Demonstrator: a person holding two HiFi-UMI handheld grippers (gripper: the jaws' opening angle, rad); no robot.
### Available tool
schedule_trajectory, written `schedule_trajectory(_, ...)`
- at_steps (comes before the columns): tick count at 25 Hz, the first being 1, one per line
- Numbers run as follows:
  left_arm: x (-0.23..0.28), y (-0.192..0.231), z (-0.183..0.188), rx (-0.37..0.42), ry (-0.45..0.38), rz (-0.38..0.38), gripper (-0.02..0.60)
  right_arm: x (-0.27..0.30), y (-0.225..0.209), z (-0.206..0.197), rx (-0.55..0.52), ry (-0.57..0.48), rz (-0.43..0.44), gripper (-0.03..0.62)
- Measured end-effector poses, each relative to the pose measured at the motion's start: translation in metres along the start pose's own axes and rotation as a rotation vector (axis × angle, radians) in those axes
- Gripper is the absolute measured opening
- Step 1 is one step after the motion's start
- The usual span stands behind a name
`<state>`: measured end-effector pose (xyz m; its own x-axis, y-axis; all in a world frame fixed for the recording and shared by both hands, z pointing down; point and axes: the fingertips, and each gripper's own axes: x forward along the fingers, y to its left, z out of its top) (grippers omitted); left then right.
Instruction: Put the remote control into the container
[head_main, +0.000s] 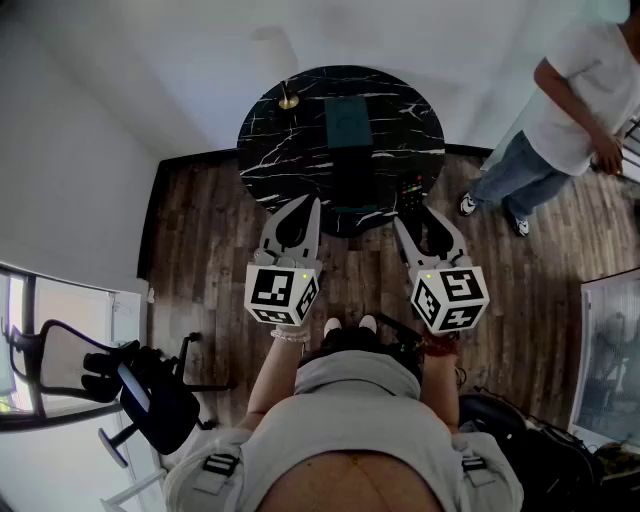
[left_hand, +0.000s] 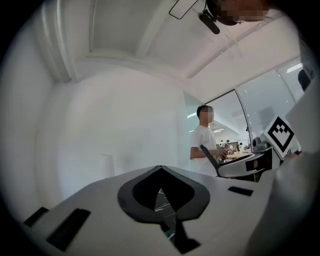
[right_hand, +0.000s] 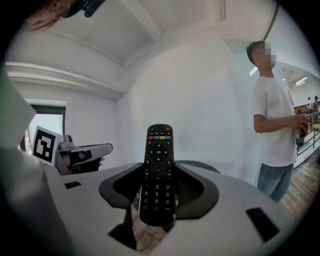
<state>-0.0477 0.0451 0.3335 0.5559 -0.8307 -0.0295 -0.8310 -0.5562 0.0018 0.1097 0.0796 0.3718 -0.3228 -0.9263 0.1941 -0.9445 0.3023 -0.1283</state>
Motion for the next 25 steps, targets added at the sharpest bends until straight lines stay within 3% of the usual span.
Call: schedule_trajectory(25, 0.008, -0.002, -0.008, -0.007, 0.023, 0.021, 0.006, 0.013, -0.006, -0.004, 0.012, 0.020, 0.043, 0.202)
